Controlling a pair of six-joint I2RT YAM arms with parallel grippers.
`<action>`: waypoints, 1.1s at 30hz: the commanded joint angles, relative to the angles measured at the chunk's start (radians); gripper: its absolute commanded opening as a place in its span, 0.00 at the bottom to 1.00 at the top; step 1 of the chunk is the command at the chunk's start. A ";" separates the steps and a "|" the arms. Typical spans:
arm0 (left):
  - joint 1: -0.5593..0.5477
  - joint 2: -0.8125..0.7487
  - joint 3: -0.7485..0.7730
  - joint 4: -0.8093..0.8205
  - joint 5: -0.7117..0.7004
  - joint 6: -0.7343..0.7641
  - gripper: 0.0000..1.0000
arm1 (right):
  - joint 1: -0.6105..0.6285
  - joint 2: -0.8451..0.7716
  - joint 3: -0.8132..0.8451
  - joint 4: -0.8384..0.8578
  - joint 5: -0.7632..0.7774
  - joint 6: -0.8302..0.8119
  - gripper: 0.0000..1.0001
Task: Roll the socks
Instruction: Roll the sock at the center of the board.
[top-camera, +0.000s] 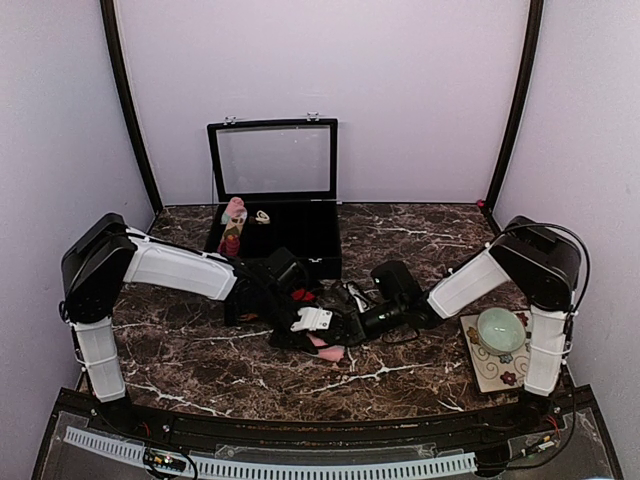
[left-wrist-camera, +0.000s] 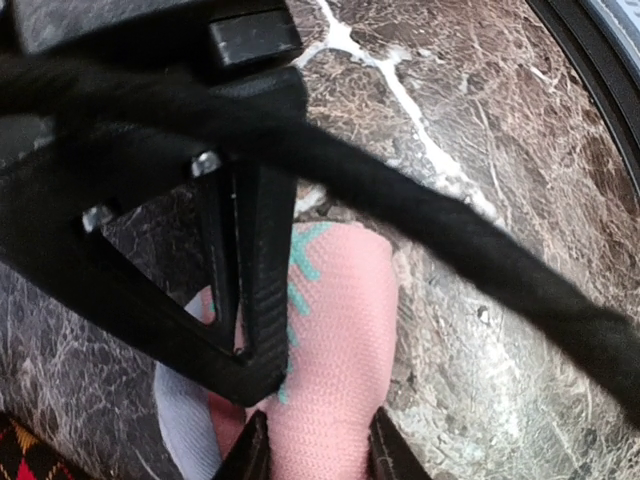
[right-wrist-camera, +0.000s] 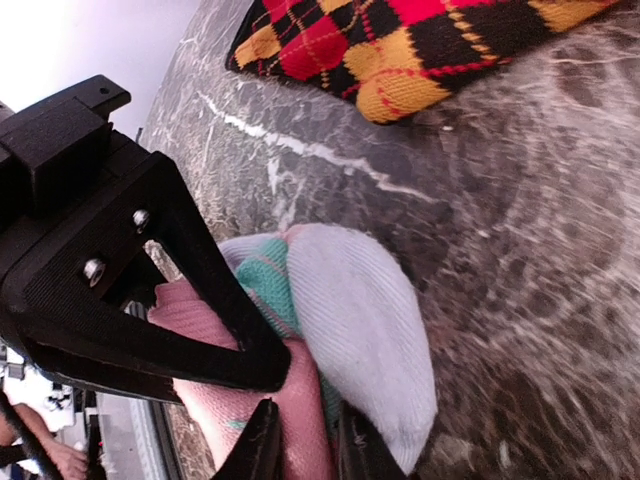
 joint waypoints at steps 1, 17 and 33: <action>0.022 0.111 0.026 -0.252 -0.029 -0.043 0.21 | -0.021 -0.003 -0.144 -0.296 0.249 -0.043 0.25; 0.103 0.269 0.211 -0.490 0.258 -0.177 0.24 | 0.069 -0.692 -0.390 -0.209 1.016 -0.130 0.99; 0.181 0.487 0.356 -0.649 0.397 -0.266 0.24 | 0.292 -0.837 -0.521 0.075 0.904 -0.683 1.00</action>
